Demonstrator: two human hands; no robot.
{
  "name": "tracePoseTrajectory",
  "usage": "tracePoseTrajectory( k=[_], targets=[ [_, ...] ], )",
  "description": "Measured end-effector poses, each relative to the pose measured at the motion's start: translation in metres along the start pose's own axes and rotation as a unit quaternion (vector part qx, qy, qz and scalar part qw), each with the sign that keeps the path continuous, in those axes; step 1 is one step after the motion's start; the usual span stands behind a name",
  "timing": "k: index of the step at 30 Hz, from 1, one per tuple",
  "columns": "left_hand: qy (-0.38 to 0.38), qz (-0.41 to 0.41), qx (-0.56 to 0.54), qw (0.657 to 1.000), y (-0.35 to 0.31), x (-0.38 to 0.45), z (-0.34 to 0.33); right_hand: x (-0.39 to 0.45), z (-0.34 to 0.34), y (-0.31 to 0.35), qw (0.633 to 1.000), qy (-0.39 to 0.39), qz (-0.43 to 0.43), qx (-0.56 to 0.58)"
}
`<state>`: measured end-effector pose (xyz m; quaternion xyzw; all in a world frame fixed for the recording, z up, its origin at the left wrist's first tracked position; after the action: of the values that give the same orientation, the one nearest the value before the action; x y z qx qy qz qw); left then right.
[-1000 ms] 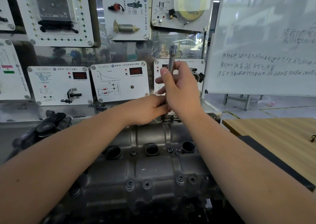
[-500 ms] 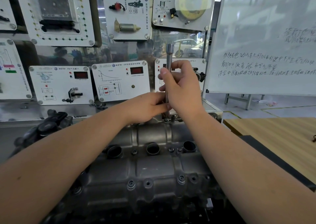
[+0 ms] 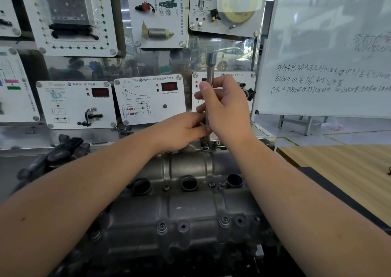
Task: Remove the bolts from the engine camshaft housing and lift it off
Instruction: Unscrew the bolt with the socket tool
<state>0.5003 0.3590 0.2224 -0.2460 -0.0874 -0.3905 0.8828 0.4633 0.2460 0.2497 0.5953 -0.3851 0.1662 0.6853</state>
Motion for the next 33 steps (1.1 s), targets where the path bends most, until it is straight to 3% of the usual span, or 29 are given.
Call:
tracePoseTrajectory(
  k=[23,33],
  targets=[
    [0.009,-0.001,-0.012,1.000,0.0014,-0.0022,0.0005,-0.0018,-0.0047,0.0049,0.999,0.028,0.013,-0.010],
    [0.010,0.008,-0.038,0.999,0.0032,-0.0017,-0.0014,0.0008,0.0002,0.0037,1.000,-0.004,0.015,-0.012]
  ],
)
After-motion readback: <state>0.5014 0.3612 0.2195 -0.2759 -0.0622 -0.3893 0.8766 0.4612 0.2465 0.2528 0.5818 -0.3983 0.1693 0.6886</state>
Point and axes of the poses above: each hand's wrist, its own x-axis towards the middle knuckle, its own z-axis out of the back of the hand, y = z × x, the point moved 5 cm from there along x, towards the middle knuckle, and after that the axes turned 5 degrees about x, right-handed, at the moved point
